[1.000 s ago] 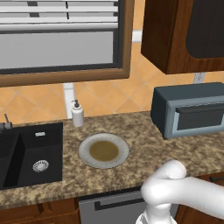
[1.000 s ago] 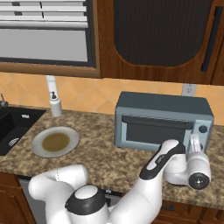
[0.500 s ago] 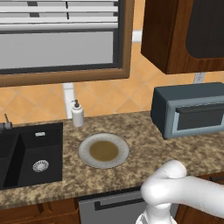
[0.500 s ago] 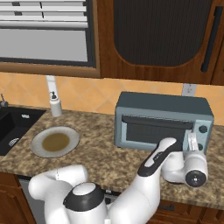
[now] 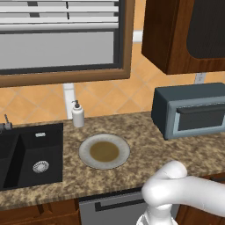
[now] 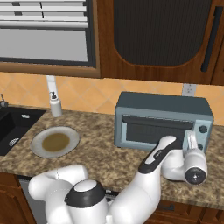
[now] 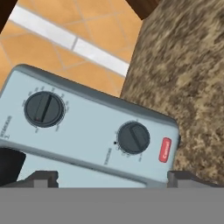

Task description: Pick up the kebab skewer and baguette bread, and place them inside the toaster oven. Close the toaster oven door and start by setting the timer.

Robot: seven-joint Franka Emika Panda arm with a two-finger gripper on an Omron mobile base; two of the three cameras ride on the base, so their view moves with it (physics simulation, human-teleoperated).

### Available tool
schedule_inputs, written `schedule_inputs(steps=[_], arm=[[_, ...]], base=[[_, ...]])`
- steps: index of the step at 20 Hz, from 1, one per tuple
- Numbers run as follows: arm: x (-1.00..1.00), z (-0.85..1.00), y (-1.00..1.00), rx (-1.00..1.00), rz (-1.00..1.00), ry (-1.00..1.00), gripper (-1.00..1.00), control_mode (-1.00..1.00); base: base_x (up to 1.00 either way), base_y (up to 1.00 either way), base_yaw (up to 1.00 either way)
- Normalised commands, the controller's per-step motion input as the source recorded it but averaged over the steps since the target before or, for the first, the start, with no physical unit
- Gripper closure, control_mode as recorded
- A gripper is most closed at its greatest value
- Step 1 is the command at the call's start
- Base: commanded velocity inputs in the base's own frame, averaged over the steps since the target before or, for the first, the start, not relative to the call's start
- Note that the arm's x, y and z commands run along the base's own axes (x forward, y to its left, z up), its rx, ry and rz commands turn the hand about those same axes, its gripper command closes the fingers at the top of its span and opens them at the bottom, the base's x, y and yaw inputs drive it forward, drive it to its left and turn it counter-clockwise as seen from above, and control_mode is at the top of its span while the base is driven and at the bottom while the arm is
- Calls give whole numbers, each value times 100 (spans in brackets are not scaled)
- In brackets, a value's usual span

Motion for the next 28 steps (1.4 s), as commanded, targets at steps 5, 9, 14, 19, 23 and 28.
schedule_inputs(steps=[5, 9, 14, 19, 23, 28], arm=[[7, 0, 0, 0, 5, 0, -100, -100], [0, -2, -13, 0, 6, 0, -100, -100], [5, -11, -27, 0, 4, 0, -100, -100], [14, -14, -3, 0, 3, -1, -100, -100], [14, -15, 0, 0, 3, 0, -100, -100], [20, -10, -6, 0, 4, 0, -100, -100]], base=[[0, 0, 0], [0, 0, 0], [0, 0, 0], [0, 0, 0], [0, 0, 0], [0, 0, 0]])
